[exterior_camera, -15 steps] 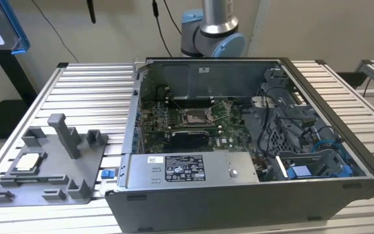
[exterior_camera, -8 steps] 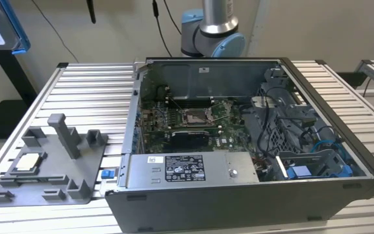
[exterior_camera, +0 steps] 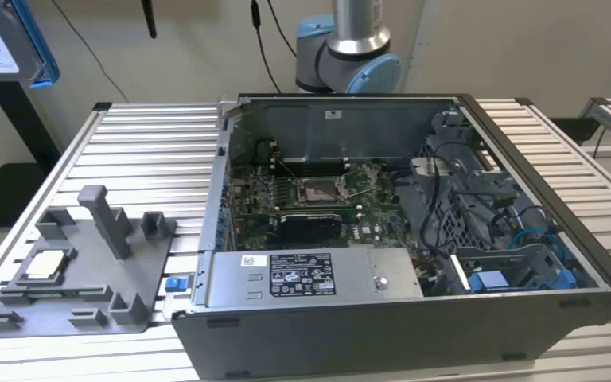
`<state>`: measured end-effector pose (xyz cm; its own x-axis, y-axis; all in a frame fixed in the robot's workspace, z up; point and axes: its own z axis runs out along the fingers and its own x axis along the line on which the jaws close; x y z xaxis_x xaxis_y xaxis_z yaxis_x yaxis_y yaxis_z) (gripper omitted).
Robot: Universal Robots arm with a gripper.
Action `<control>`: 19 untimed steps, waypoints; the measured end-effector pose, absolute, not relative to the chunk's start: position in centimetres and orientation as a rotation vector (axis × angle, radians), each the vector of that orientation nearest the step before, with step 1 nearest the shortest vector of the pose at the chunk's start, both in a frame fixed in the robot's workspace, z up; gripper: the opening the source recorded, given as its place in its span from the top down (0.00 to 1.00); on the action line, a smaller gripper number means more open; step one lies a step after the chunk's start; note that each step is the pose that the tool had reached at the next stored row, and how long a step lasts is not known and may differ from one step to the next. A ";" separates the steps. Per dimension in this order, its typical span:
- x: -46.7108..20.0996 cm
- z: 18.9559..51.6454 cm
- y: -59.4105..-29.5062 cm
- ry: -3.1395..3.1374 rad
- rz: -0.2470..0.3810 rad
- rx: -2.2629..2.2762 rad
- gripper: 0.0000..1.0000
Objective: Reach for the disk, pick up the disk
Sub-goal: 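Pick up the disk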
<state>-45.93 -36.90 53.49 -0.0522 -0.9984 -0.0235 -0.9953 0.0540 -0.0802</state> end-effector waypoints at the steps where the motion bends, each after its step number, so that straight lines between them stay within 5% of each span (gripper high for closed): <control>1: -45.7 53.5 -36.9 2.227 -0.064 -2.111 1.00; 19: -42.1 53.5 -36.9 2.227 -0.065 -2.111 1.00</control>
